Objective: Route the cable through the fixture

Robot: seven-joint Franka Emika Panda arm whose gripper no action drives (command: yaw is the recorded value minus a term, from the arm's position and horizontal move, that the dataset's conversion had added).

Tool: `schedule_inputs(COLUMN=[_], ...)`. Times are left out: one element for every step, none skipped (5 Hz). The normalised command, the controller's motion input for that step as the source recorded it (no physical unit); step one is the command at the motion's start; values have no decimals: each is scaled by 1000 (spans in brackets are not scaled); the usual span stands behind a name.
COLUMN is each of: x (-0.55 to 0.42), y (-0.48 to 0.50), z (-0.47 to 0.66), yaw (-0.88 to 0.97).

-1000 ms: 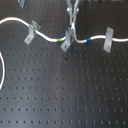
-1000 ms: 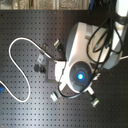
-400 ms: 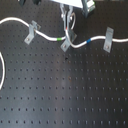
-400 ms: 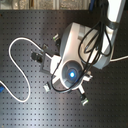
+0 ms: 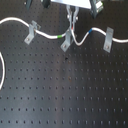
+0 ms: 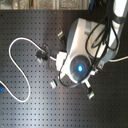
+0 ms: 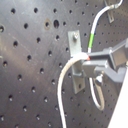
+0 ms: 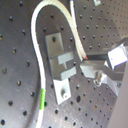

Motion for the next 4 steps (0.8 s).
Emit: schedule_inputs(x=[-430,-434,-393,-441], y=[188,89,98,101], z=[14,11,10,14], yaw=[46,51,69,74])
